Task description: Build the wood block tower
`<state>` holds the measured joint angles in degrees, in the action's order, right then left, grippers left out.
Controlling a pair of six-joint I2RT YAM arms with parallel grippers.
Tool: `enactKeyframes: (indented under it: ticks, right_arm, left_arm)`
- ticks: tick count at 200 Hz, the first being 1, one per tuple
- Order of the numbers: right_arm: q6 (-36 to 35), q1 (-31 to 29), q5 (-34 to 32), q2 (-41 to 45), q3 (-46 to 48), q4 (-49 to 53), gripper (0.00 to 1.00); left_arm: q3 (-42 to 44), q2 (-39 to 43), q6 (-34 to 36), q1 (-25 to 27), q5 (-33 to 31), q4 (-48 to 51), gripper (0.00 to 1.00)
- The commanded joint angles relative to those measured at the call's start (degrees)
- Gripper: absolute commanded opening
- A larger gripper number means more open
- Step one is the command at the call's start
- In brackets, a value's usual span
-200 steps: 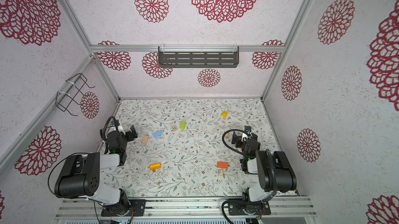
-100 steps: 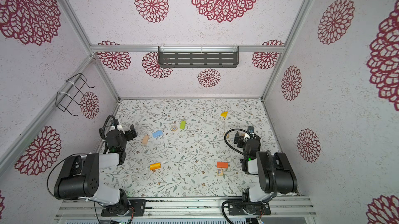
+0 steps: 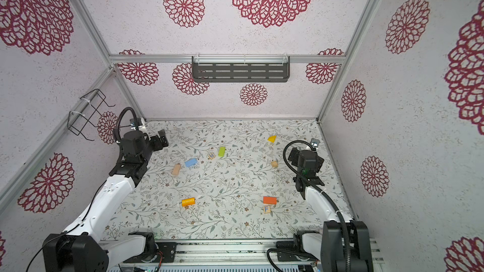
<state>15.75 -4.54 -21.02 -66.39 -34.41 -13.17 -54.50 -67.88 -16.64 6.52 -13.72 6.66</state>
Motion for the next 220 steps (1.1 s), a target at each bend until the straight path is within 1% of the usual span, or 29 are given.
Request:
enactKeyframes:
  ticks: [1, 7, 20, 31, 49, 70, 82, 92, 113, 136, 144, 161, 172, 197, 220]
  right_arm:
    - [2.81, -4.77, -1.43, 3.03, -3.95, 16.17, 0.98]
    - [2.84, -6.11, -1.28, 3.24, -4.86, 18.03, 0.97]
    - [3.37, -8.43, -0.33, 3.31, -6.72, 21.32, 0.94]
    - [3.62, -10.23, 2.13, 3.21, -8.16, 23.06, 0.92]
    - [2.09, -14.11, 6.37, 2.26, -11.31, 25.67, 0.91]
    - [-3.32, -18.58, 13.89, -0.39, -15.84, 29.41, 0.91]
    - [-6.37, -20.96, 18.81, -2.37, -18.17, 30.97, 0.89]
    - [-8.96, -23.12, 20.95, -4.17, -19.9, 32.13, 0.89]
    - [-14.77, -28.71, 21.49, -8.2, -24.23, 36.33, 0.89]
    - [-19.83, -35.02, 22.09, -12.43, -28.08, 38.41, 0.88]
    - [-21.38, -36.91, 22.72, -14.03, -29.43, 38.64, 0.88]
    - [-24.33, -39.88, 23.85, -17.69, -32.51, 38.77, 0.87]
    - [-25.86, -41.16, 24.52, -19.91, -34.1, 38.25, 0.86]
    - [-29.11, -43.19, 28.69, -25.41, -38.39, 37.6, 0.84]
    - [-33.67, -45.63, 31.26, -31.85, -43.67, 39.36, 0.81]
  left_arm:
    - [-2.02, -0.67, -4.88, 5.17, -0.64, 14.37, 0.97]
    - [-2.4, -1.13, -5.65, 6.92, -1.81, 15.66, 0.97]
    - [-2.72, -1.63, -8.74, 10.58, -6.76, 18.31, 0.97]
    - [-2.33, -1.45, -11.83, 12.93, -9.8, 19.72, 0.97]
    - [0.16, 0.6, -16.64, 15.85, -14.29, 19.2, 0.97]
    - [5.11, 5.41, -21.83, 17.18, -18.79, 15.57, 0.97]
    - [8.94, 8.15, -22.84, 17.06, -19.86, 11.26, 0.97]
    - [11.38, 9.78, -23.67, 16.78, -21.14, 8.86, 0.97]
    - [12.93, 10.41, -24.09, 14.91, -19.78, 6.54, 0.97]
    - [12.23, 9.09, -26.56, 11.37, -15.86, 5.98, 0.97]
    - [12.37, 9.05, -28.32, 9.54, -13.33, 5.48, 0.97]
    - [14.64, 10.28, -31.8, 3.96, -4.98, 1.94, 0.97]
    - [16.58, 11.78, -32.66, 1.04, -1.97, -0.85, 0.97]
    - [18.77, 15.38, -31.71, -2.7, -1.6, -1.27, 0.97]
    - [22.67, 19.2, -31.87, -4.04, -1.72, -2.75, 0.97]
